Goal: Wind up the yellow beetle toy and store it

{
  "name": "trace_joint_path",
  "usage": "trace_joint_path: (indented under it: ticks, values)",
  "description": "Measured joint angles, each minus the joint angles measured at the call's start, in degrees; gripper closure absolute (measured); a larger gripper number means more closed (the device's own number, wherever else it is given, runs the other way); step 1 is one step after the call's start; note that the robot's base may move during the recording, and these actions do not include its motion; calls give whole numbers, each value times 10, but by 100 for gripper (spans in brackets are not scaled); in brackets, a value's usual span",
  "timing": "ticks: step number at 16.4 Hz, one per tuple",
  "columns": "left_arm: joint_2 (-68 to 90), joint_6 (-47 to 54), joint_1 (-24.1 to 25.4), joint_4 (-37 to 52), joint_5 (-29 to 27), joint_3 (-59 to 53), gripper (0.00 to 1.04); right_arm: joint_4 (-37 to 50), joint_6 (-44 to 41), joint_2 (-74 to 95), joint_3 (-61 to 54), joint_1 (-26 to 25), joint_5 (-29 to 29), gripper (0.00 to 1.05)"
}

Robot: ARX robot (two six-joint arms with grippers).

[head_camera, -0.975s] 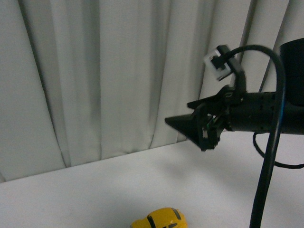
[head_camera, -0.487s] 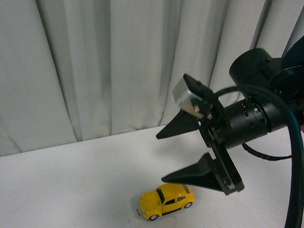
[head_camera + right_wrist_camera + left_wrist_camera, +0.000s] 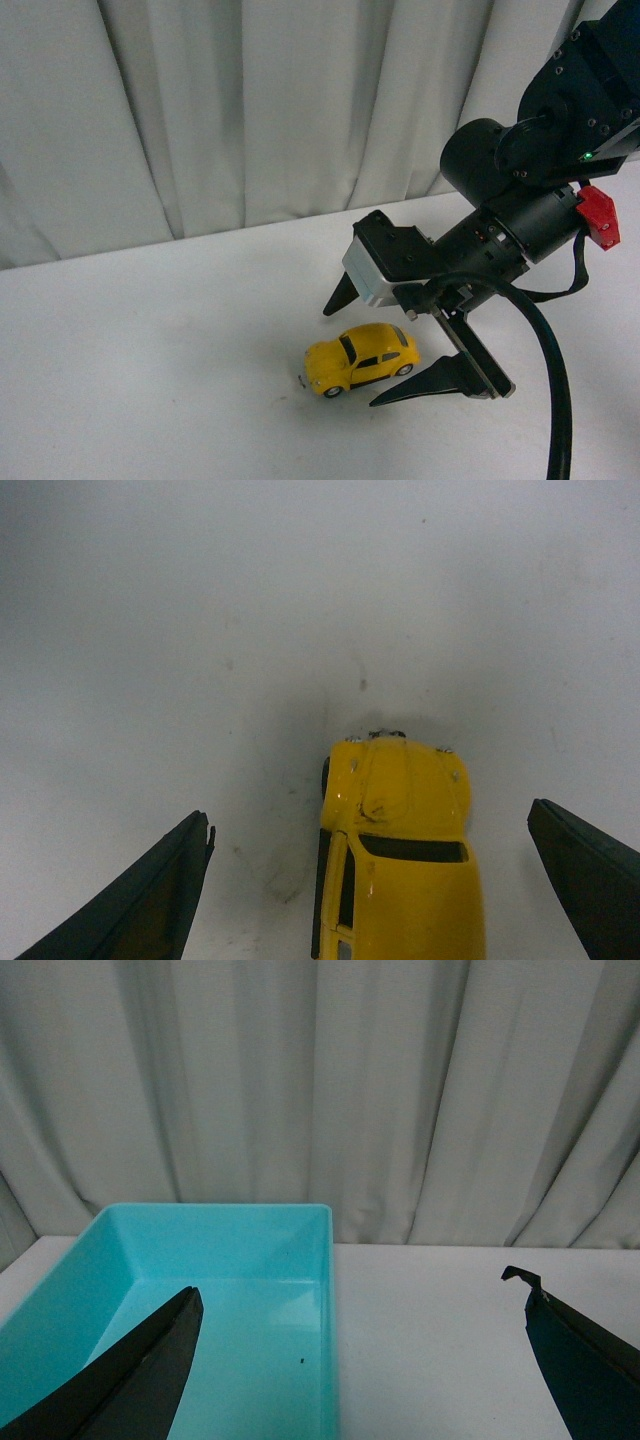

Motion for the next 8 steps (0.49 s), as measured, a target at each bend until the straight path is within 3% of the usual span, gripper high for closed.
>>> trace_joint_path:
  ticks: [8]
  values:
    - [0,0,0,0,0,0,7,-1,11,46,16,-23,40,7]
